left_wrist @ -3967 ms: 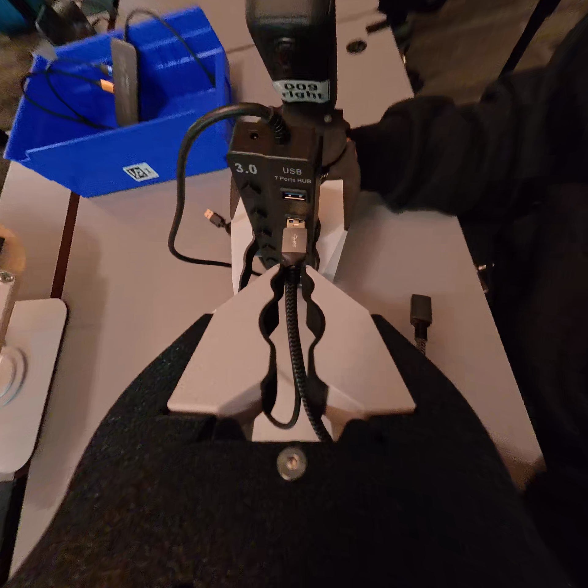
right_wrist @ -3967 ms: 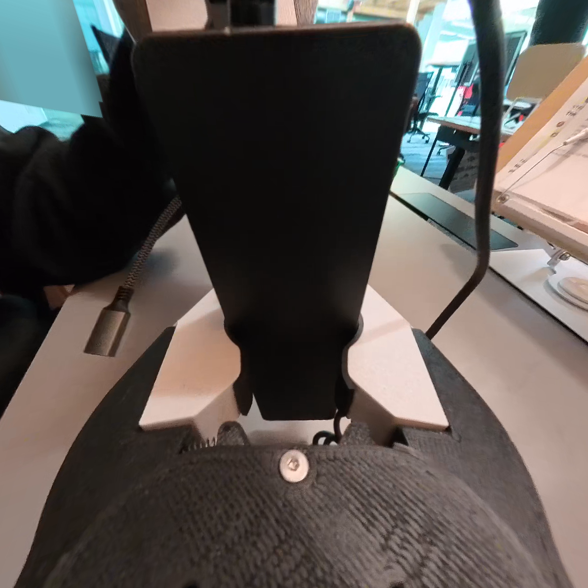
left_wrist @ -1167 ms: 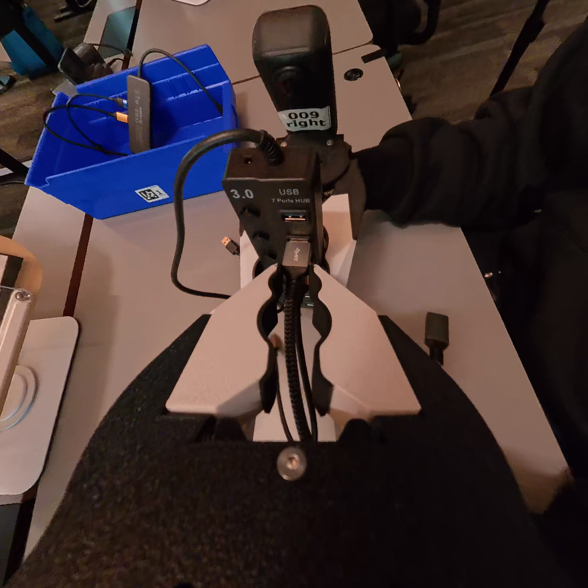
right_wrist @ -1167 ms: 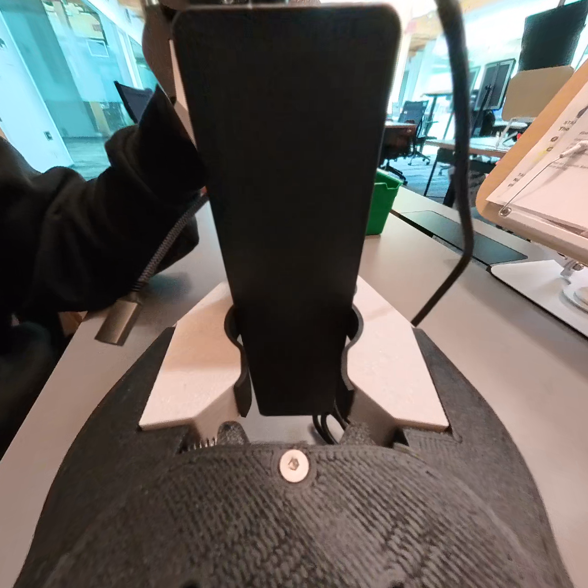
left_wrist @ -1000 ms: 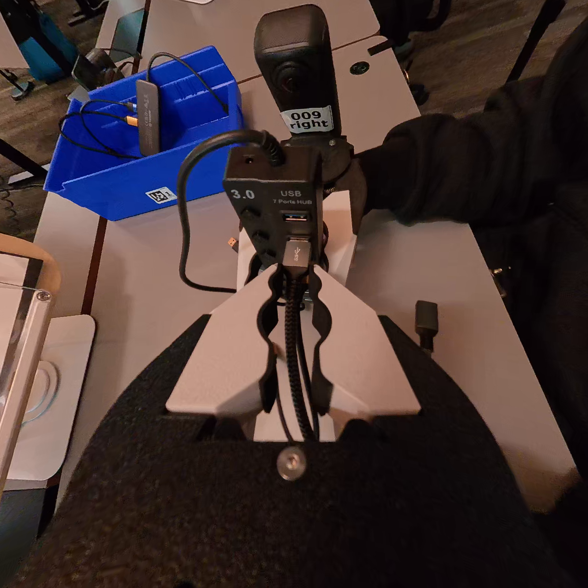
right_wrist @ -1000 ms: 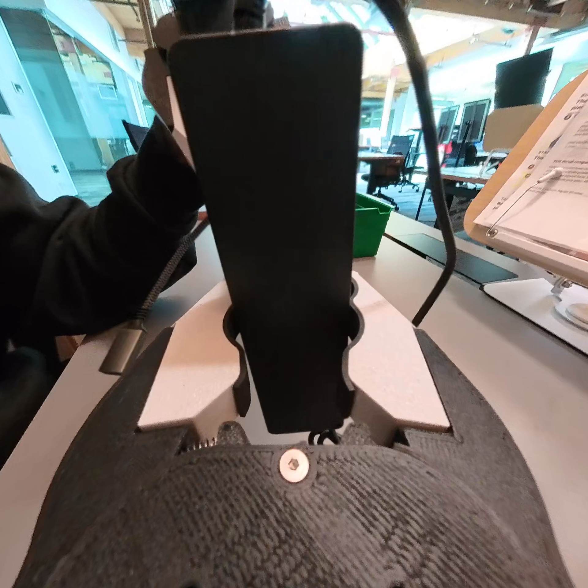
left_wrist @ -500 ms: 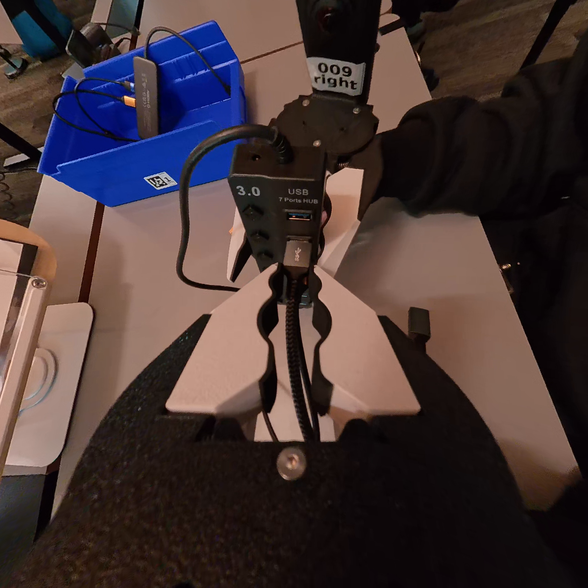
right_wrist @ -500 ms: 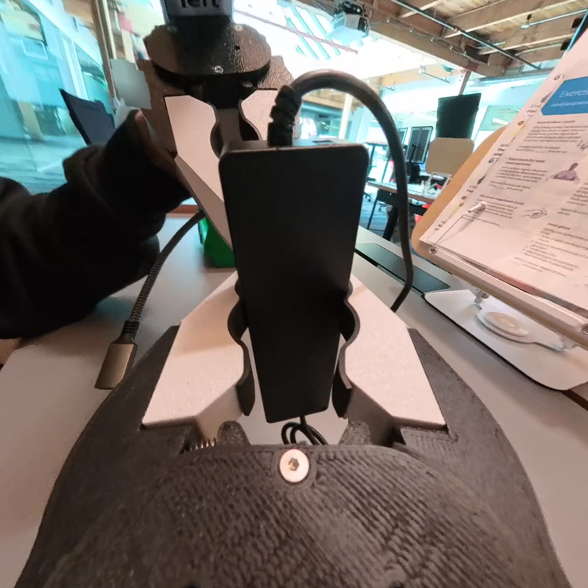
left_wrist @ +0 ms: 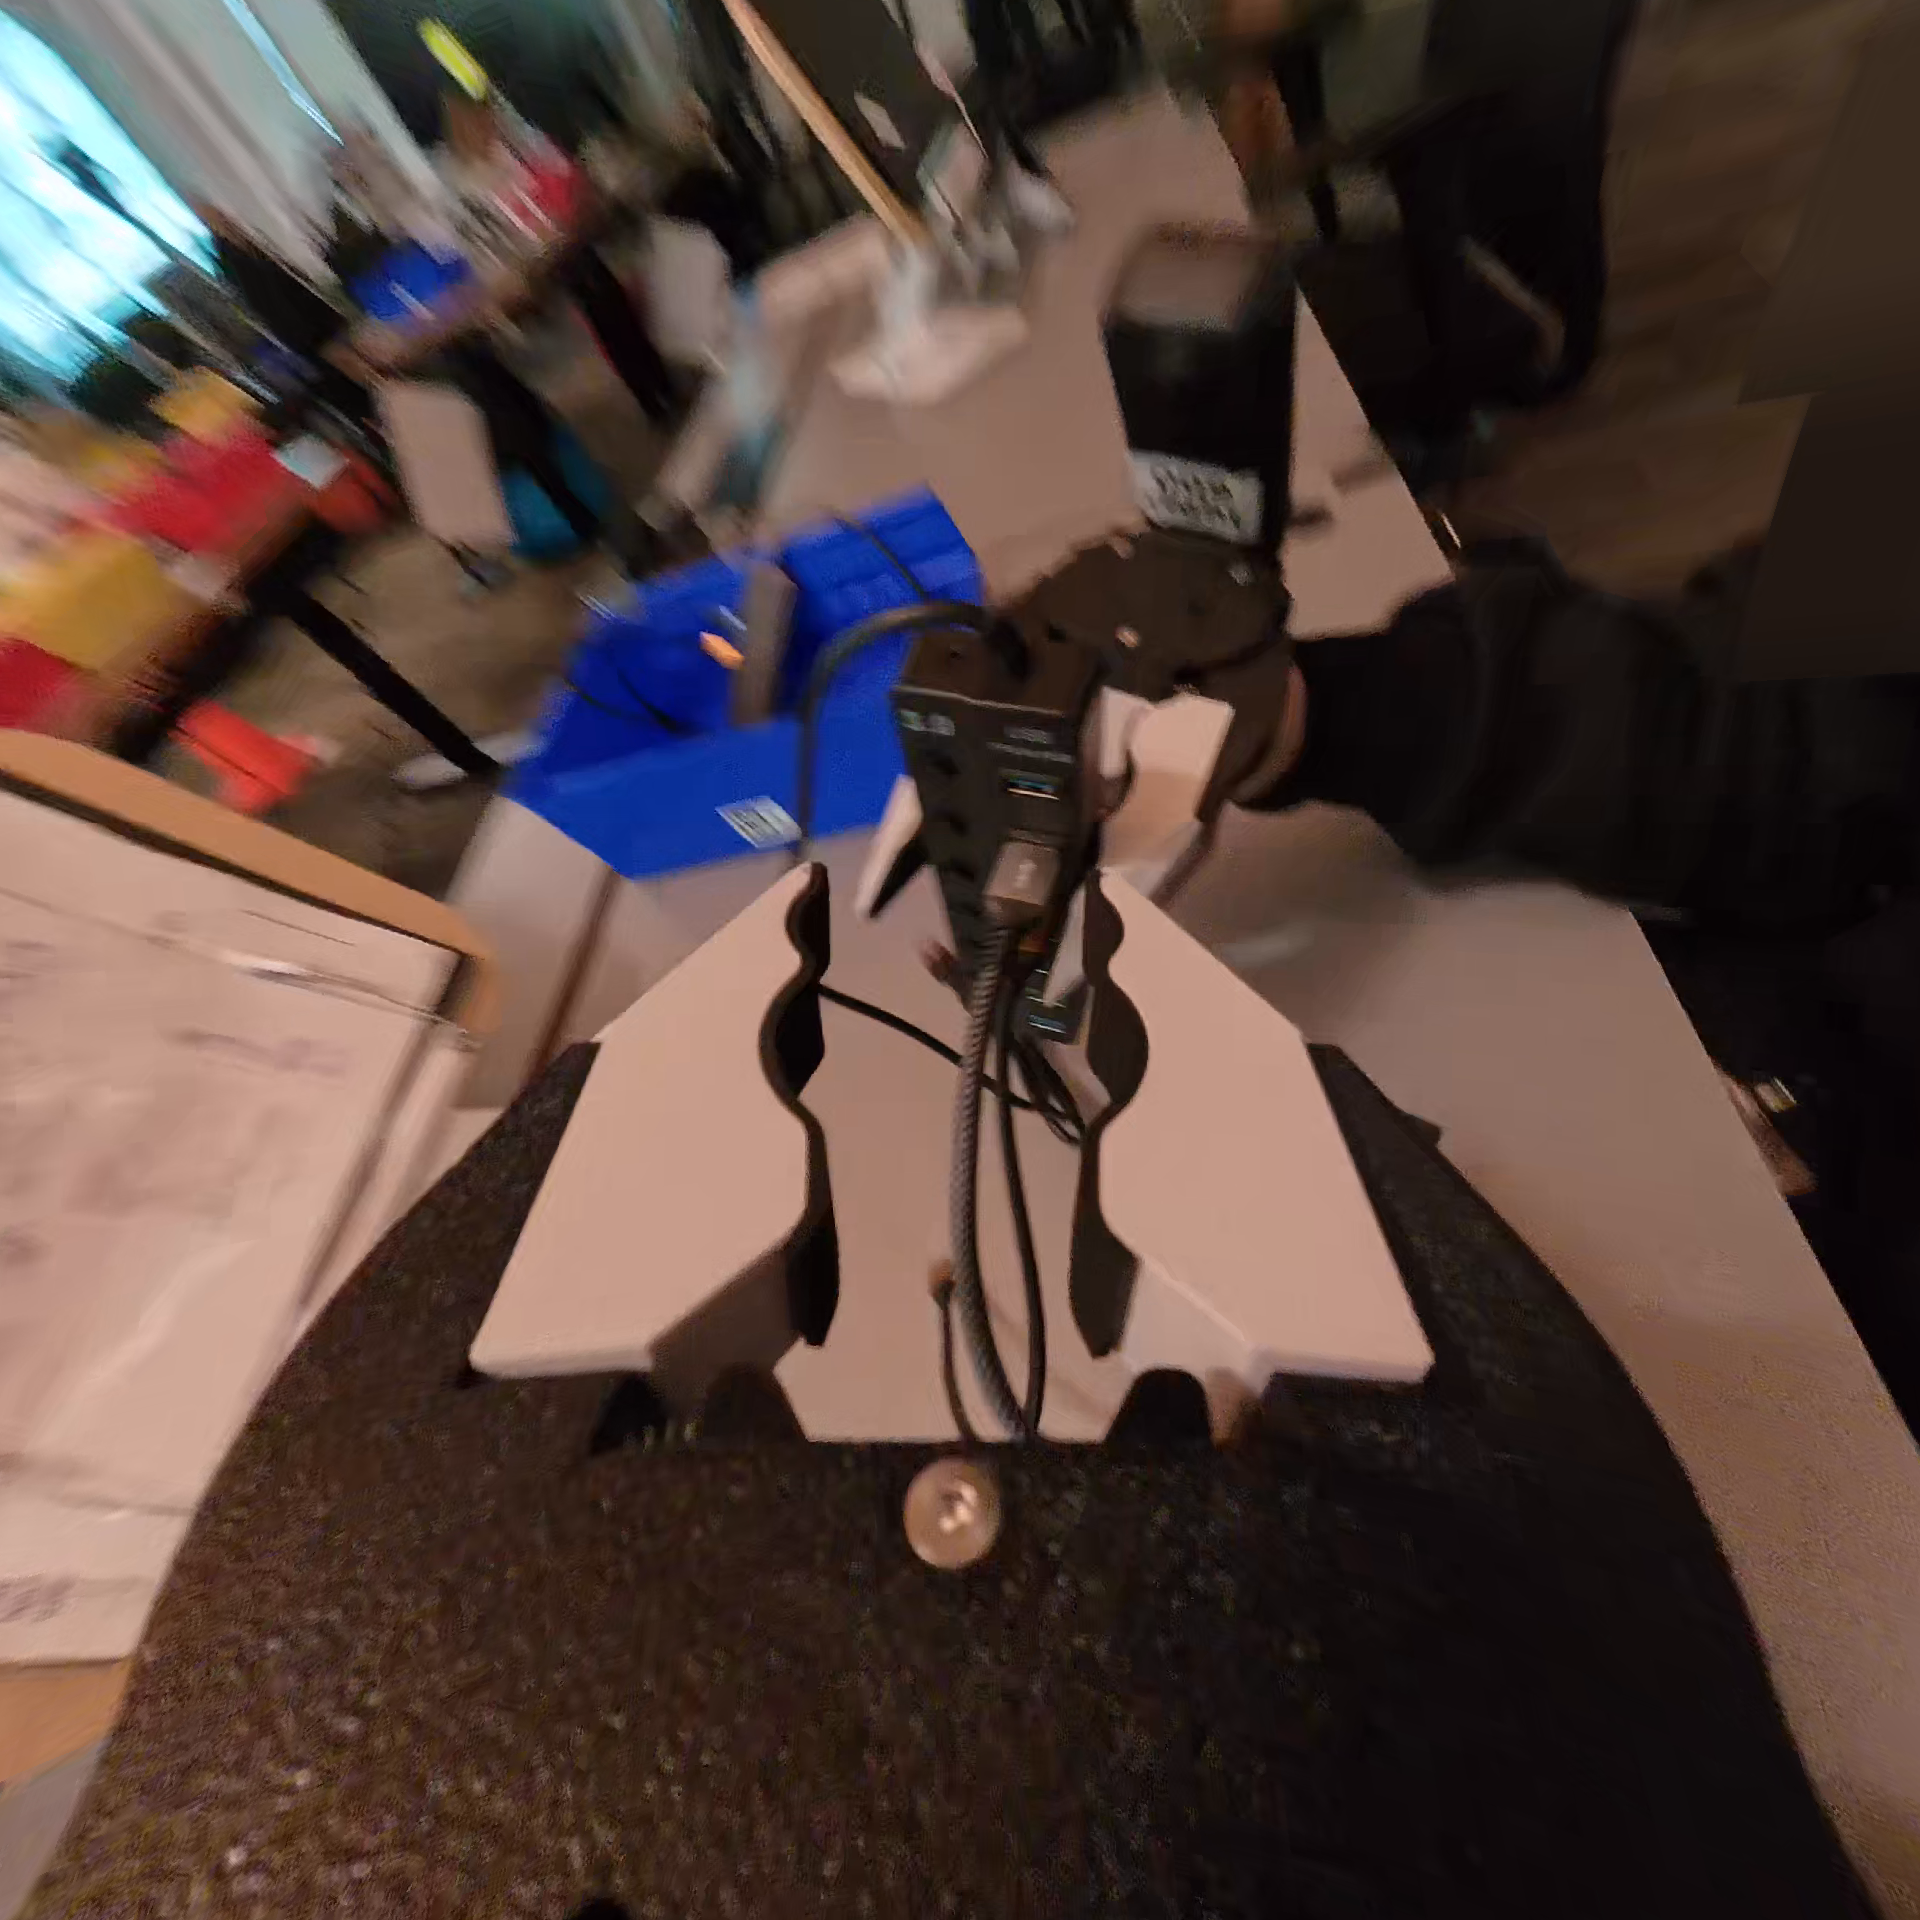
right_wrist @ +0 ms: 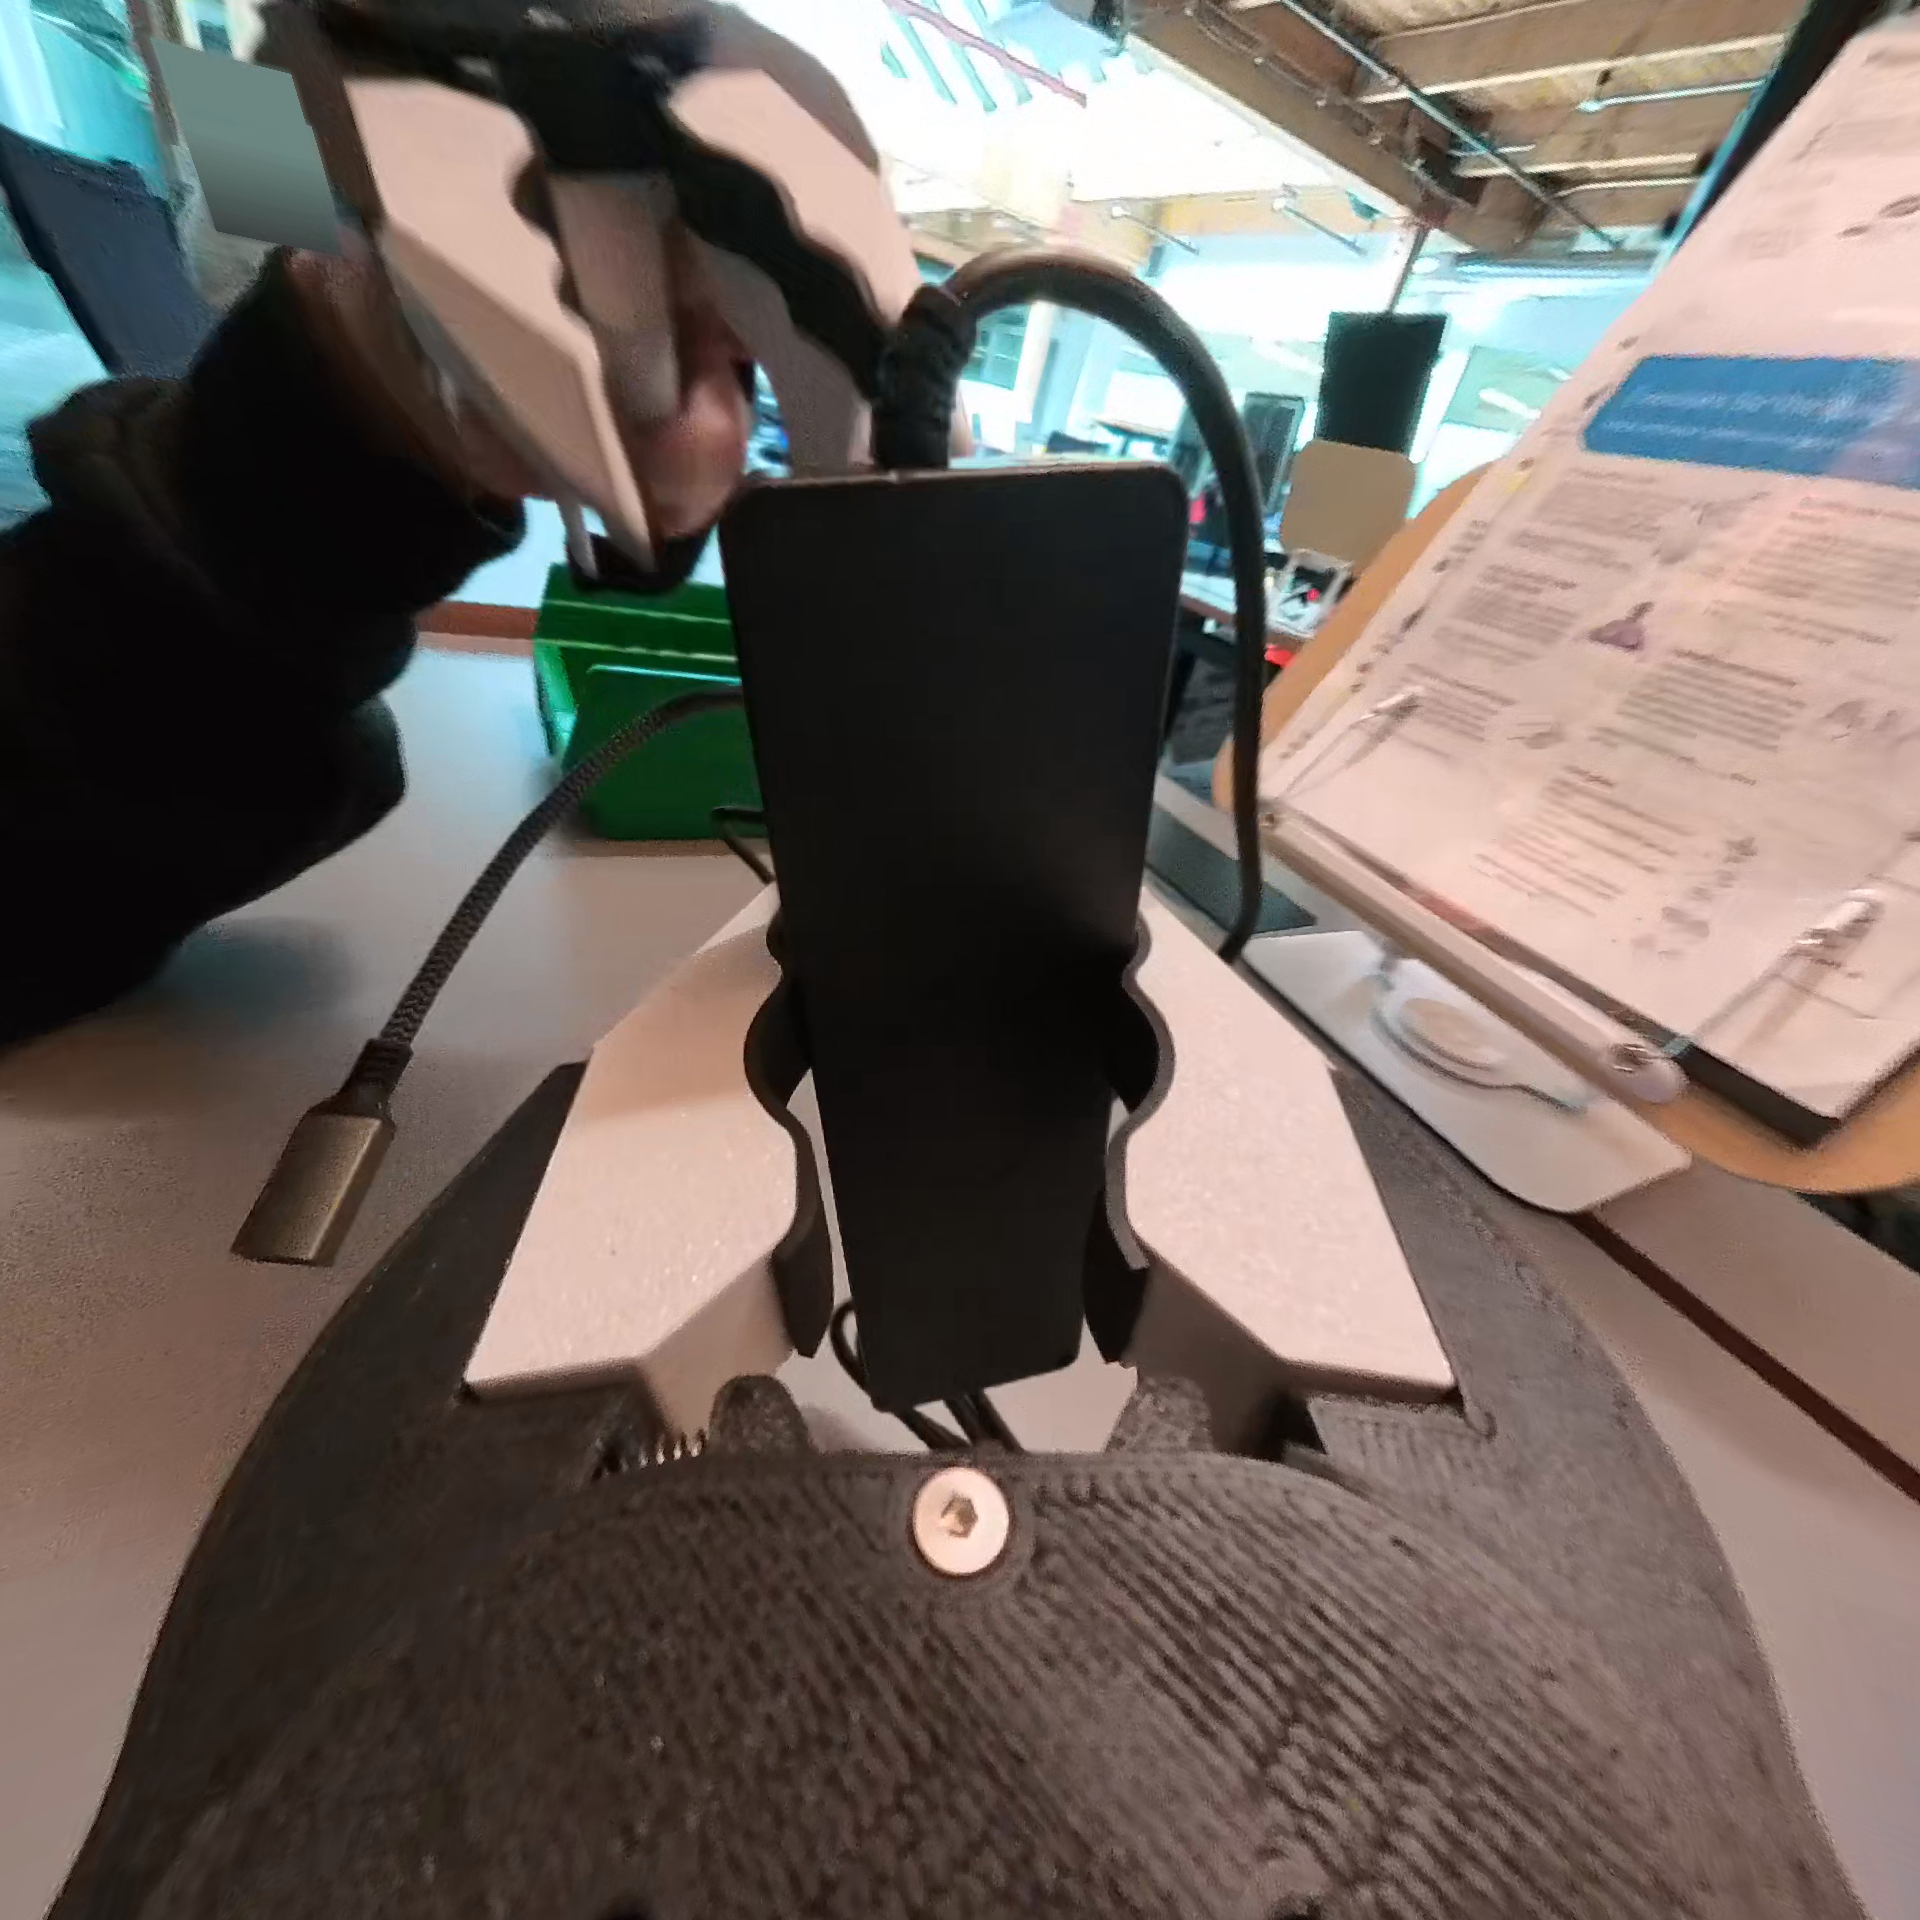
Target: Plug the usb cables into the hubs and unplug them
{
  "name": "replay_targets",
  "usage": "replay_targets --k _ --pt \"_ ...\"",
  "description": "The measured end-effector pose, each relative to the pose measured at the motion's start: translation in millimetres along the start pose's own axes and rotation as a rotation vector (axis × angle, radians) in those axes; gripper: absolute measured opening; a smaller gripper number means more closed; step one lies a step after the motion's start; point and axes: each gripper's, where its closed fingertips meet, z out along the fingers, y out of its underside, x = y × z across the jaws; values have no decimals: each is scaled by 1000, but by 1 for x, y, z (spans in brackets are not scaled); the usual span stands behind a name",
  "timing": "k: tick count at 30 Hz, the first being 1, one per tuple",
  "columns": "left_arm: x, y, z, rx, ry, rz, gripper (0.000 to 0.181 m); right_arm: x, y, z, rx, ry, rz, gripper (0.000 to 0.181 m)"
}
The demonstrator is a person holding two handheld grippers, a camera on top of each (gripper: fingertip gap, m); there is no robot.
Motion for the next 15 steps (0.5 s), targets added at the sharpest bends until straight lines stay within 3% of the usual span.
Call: replay_targets --k 2,4,10,15 --pt "-16 -22 -26 133 -116 -7 45 12 -17 -15 14 31 -5 56" --pt "-25 -24 -42 170 -148 -36 44 29 -41 -31 36 73 -27 56" --pt "-39 15 -45 18 -159 -82 41 99 -131 -83 -13 182 -136 56" --pt "-39 29 -40 -35 -144 -58 40 163 -196 -124 -32 253 -160 55"
